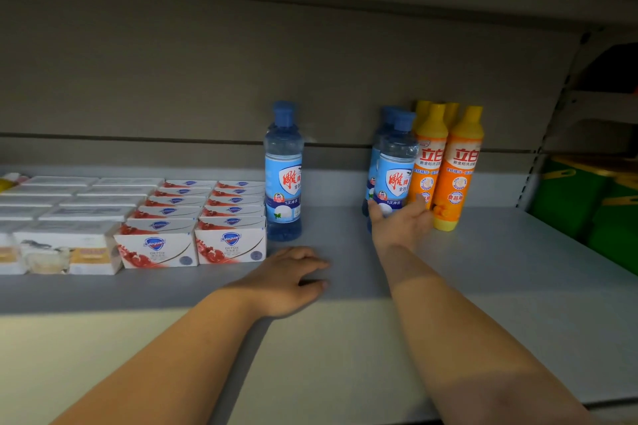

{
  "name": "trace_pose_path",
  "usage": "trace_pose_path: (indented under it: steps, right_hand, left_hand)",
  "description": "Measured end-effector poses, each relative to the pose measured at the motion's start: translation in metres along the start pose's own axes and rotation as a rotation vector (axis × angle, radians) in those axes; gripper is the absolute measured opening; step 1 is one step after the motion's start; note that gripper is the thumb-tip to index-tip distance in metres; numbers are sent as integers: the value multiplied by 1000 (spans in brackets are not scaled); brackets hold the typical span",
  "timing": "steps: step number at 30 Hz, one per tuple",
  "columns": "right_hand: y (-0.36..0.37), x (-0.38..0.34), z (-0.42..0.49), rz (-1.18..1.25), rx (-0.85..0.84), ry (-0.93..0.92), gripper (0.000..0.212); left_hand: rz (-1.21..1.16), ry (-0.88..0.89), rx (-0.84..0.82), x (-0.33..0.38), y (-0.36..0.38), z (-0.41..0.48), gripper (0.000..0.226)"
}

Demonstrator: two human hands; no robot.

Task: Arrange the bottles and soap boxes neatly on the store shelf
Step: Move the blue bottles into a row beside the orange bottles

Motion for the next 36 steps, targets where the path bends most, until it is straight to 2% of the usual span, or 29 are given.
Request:
trace_pose_path:
  steps: [2,3,5,7,9,10,13,18,25,27,30,33,36]
  right_hand:
    - [-9,-11,-8,28,99,-100,71]
    - [-8,-21,-15,47,94,-218,64]
    - [9,-46,-33,90,-71,-467,52]
    - [42,-63,-54,120,-378,-556,50]
    - [74,-72,-73,137,-640,-480,53]
    - [86,-76,-79,184,-718,-415,52]
    - [107,-83,-85,323,-815,-248,50]
    - [109,-83,-85,223,-809,-236,51]
    - [58,-52,-90,245,-736,-207,46]
    - [45,-44,-93,274,-728,-172,50]
    - [29,-40,-98,236,-628,-172,55]
    - [20,-45,-103,190,-559,-254,48]
    - [18,-55,-110,186,-526,-420,49]
  left_hand:
    - [-1,1,25,3,-2,-4,47]
    - [3,3,32,5,-3,-5,47]
    - [11,10,17,8,-4,-10,47]
    - [35,18,-24,6,-6,-20,46]
    - [62,30,-39,-3,-9,-33,44]
    - [66,22,-32,-9,-11,-39,43]
    - [39,-9,39,-21,-15,-52,41]
    - [-15,-29,128,-25,-22,-51,33]
    - [-54,-95,91,-31,-22,-52,33]
    - [-205,-109,133,-32,-25,-54,28]
    - [-555,-124,268,-35,-33,-63,23]
    - [-861,-102,448,-36,-46,-73,44]
    - [-1129,27,604,-29,-61,-78,58]
Point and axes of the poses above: each hand's wrist, its own z-axis towards the middle knuckle, its own y-axis out of the palm, x = y × z, the point moved 6 cm from there along z, towards the middle knuckle, and after that the axes turned 8 degrees about -x, right-handed, at the moved point
